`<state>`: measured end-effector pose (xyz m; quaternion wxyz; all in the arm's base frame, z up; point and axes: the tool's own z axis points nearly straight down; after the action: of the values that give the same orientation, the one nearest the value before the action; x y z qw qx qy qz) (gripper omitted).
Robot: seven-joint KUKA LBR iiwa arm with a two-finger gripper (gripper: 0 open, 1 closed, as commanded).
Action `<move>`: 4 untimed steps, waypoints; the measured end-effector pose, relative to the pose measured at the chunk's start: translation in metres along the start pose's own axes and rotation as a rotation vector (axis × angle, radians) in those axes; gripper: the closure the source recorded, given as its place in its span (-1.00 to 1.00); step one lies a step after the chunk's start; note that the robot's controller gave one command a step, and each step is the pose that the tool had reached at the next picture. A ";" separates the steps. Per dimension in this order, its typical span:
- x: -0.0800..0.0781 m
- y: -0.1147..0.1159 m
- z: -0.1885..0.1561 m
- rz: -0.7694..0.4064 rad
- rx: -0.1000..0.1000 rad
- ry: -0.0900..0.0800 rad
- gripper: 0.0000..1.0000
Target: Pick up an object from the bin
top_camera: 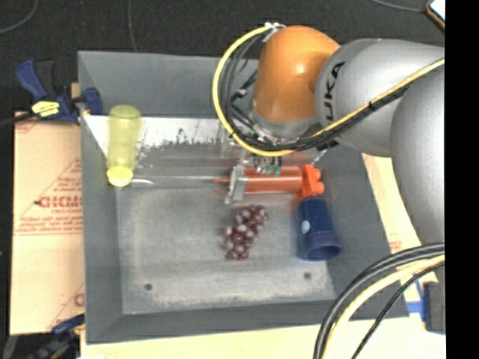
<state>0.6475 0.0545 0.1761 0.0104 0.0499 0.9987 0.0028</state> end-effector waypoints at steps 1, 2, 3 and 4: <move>0.041 -0.042 0.053 -0.387 0.005 0.014 -1.00; 0.003 -0.050 0.041 0.006 -0.001 -0.011 -1.00; 0.023 -0.058 0.089 -0.467 0.003 -0.017 -1.00; 0.012 -0.062 0.099 -0.168 0.000 -0.027 -1.00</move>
Offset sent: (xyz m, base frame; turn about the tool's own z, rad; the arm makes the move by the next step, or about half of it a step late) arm -0.0093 -0.0485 -0.0427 0.0061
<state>0.6311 -0.0052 0.0765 0.0240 -0.0342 0.9991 0.0012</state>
